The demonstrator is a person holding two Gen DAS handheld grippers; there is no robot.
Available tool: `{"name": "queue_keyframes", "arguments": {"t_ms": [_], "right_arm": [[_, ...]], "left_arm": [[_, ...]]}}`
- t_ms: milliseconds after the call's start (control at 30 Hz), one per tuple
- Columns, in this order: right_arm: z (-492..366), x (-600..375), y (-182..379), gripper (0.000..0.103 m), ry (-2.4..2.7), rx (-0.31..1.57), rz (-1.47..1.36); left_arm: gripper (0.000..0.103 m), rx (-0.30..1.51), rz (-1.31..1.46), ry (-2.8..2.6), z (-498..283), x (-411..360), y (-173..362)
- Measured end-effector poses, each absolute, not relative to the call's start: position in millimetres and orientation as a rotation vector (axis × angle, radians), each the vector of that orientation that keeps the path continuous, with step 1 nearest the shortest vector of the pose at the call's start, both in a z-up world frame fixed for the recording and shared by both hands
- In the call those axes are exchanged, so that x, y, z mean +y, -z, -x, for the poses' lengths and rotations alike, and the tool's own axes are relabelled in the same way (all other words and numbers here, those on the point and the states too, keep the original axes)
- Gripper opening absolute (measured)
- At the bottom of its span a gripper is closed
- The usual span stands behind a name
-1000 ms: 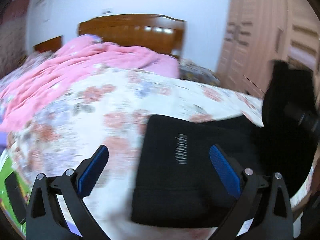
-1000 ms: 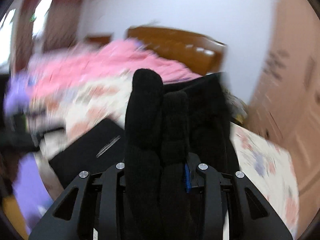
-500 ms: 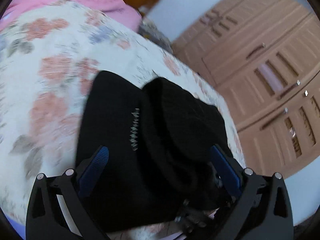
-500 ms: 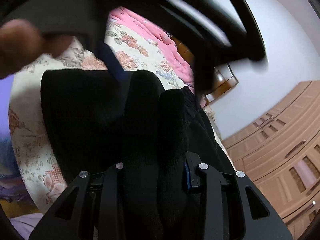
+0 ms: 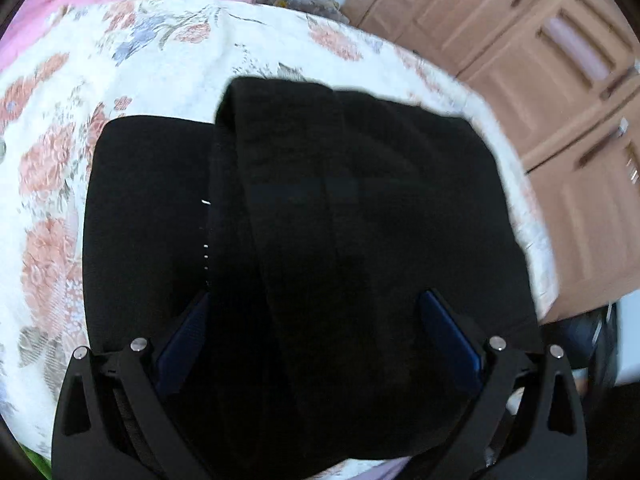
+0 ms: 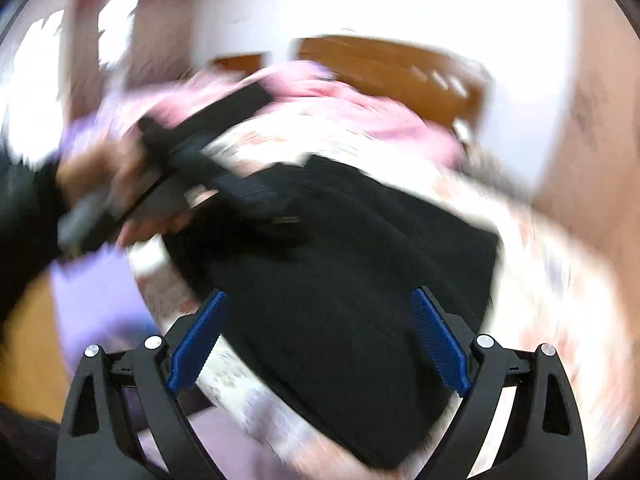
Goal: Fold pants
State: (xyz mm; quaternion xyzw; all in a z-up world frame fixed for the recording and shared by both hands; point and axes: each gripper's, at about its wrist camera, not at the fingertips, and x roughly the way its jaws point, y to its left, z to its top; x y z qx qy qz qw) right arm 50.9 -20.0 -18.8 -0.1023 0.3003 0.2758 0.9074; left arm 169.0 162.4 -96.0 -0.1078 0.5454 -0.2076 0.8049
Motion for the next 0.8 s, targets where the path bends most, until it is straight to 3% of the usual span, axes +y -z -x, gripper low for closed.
{"name": "queue_keyframes", "arguments": {"t_ms": [100, 133, 167, 200, 233, 300, 333, 400, 467, 533, 600, 633, 800], "right_arm": [[-82.0, -91.9, 27.4, 0.089, -0.452, 0.738, -0.035], [-88.6, -107.0, 32.6, 0.089, -0.442, 0.772, -0.092], [-92.7, -120.7, 38.6, 0.089, -0.444, 0.799, -0.147], [-93.0, -128.1, 43.6, 0.089, -0.437, 0.812, -0.182], [-89.0, -134.5, 48.0, 0.089, -0.433, 0.819, -0.205], [-85.7, -142.3, 54.9, 0.089, -0.446, 0.826, -0.245], [-81.5, -140.8, 59.5, 0.089, -0.463, 0.831, -0.272], [-90.2, -139.2, 64.5, 0.089, -0.500, 0.848, -0.309], [-100.0, -141.4, 68.9, 0.089, -0.547, 0.871, -0.341], [-97.4, -134.5, 67.5, 0.089, -0.572, 0.881, -0.349], [-97.8, -129.7, 66.3, 0.089, -0.585, 0.883, -0.352], [-98.5, -129.3, 67.2, 0.089, -0.592, 0.887, -0.357], [-104.4, -129.4, 70.4, 0.089, -0.598, 0.900, -0.397]], "left_arm": [[0.102, 1.164, 0.174, 0.409, -169.9, 155.0, 97.0], [0.096, 1.151, 0.187, 0.401, -168.9, 156.3, 96.5], [0.089, 1.126, 0.202, 0.381, -166.5, 159.2, 95.9], [0.073, 1.100, 0.199, 0.377, -162.5, 160.5, 92.7], [0.046, 1.065, 0.183, 0.367, -156.2, 162.8, 85.6], [0.034, 1.017, 0.225, 0.340, -144.0, 177.1, 70.3], [0.033, 0.996, 0.263, 0.345, -135.8, 184.8, 63.6], [0.034, 1.009, 0.266, 0.339, -128.5, 187.9, 63.8], [0.052, 1.033, 0.289, 0.332, -134.1, 188.1, 72.4], [0.077, 1.025, 0.342, 0.340, -134.5, 194.9, 79.1], [0.091, 0.986, 0.417, 0.359, -131.1, 207.0, 78.6], [0.095, 0.961, 0.455, 0.354, -129.6, 215.6, 76.2], [0.097, 1.011, 0.584, 0.425, -136.5, 234.6, 79.5]]}}
